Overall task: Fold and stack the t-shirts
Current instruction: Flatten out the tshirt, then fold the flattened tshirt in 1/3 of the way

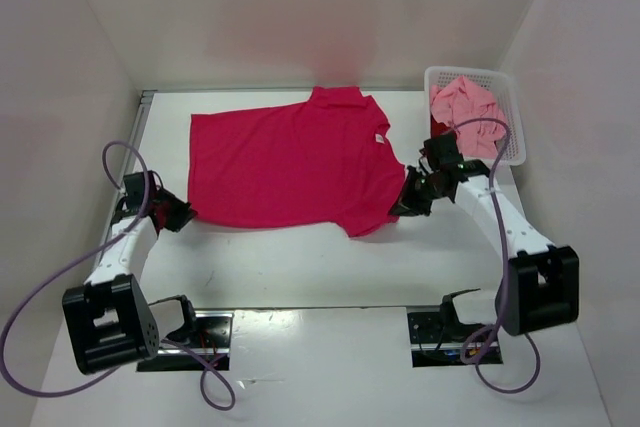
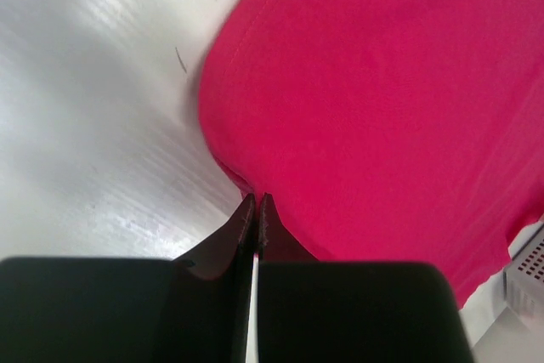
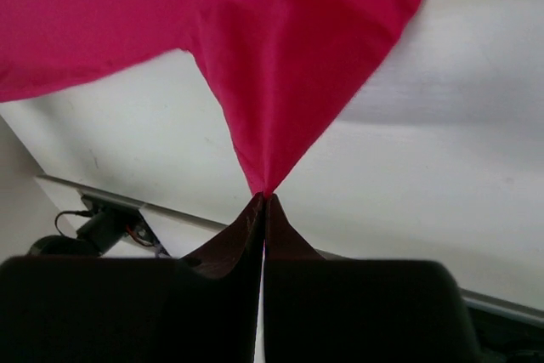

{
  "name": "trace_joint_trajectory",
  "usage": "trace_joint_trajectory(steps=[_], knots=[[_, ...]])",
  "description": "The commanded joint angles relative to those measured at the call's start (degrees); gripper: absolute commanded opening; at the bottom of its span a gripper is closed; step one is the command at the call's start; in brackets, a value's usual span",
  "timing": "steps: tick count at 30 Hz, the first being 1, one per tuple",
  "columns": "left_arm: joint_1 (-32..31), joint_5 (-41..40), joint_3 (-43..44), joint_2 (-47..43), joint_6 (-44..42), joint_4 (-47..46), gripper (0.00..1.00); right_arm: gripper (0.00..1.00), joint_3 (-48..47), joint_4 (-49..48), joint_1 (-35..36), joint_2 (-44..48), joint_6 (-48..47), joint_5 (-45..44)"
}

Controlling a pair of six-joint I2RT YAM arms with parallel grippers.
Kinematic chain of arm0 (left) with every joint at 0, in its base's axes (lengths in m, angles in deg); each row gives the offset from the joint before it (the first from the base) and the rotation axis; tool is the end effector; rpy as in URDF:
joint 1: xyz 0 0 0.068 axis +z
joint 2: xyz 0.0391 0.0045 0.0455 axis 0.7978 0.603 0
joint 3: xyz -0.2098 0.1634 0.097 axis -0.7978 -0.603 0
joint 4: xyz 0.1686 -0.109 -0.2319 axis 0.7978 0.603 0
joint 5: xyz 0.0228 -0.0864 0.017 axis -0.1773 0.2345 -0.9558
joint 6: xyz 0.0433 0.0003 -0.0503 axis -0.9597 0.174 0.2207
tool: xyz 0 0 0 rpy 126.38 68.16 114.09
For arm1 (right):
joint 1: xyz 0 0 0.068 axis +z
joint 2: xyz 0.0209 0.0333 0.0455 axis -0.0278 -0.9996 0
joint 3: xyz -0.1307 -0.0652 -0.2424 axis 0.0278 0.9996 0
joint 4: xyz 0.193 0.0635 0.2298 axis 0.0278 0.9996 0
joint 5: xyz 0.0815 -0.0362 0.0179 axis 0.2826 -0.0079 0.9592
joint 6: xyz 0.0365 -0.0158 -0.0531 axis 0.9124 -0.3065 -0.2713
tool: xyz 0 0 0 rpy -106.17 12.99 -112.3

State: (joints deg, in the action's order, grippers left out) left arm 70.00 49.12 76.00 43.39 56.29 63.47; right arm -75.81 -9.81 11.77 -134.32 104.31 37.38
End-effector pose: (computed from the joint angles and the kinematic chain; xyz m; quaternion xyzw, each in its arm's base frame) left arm 0.2586 0.0719 0.1731 -0.4936 0.7901 -0.1617 0.3255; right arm 0.2763 0.0688 0.2204 0.1476 0.9495 0.2434 0.1322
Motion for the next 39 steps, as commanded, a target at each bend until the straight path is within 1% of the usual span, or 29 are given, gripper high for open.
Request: trace_joint_trajectory(steps=[1, 3, 5, 6, 10, 15, 23, 27, 31, 35, 39], knots=[[0.4, 0.3, 4.2, 5.0, 0.6, -5.5, 0.00, 0.00, -8.9, -8.0, -0.4, -7.9, -0.1, -3.1], [0.4, -0.3, 5.6, 7.4, 0.6, -7.1, 0.00, 0.00, -13.1, -10.0, -0.4, -12.9, -0.8, -3.8], [0.4, -0.3, 7.1, 9.0, 0.1, -7.7, 0.00, 0.00, -15.4, -11.7, -0.4, -15.6, -0.8, -5.1], [0.4, -0.3, 8.2, 10.5, 0.1, -8.3, 0.00, 0.00, -18.3, -12.4, -0.4, -17.0, -0.8, -5.2], [0.4, -0.3, 10.5, 13.7, 0.1, -9.5, 0.00, 0.00, -25.1, -12.9, -0.4, -25.6, -2.5, -6.7], [0.4, -0.3, 12.8, 15.9, 0.6, -10.0, 0.00, 0.00, -34.7, -12.9, -0.4, -32.1, -3.0, -9.7], [0.4, 0.1, 15.3, 20.6, 3.2, -12.2, 0.00, 0.00, -47.8, -11.7, -0.4, -41.3, -3.0, -10.3], [0.9, -0.6, 16.6, 24.4, 3.2, -13.5, 0.00, 0.00, -52.0, -11.1, -0.4, -46.7, -3.0, -10.9], [0.9, -1.3, 17.9, 27.1, 4.9, -14.9, 0.00, 0.00, -55.2, -11.1, -0.4, -49.7, -3.0, -10.9], [0.9, -1.9, 18.6, 30.4, 5.5, -17.0, 0.00, 0.00, -59.5, -10.6, -0.4, -53.4, -3.6, -13.1], [0.9, -2.4, 19.1, 32.3, 6.1, -18.7, 0.05, 0.00, -62.2, -10.0, -0.4, -57.1, -3.6, -13.1]])
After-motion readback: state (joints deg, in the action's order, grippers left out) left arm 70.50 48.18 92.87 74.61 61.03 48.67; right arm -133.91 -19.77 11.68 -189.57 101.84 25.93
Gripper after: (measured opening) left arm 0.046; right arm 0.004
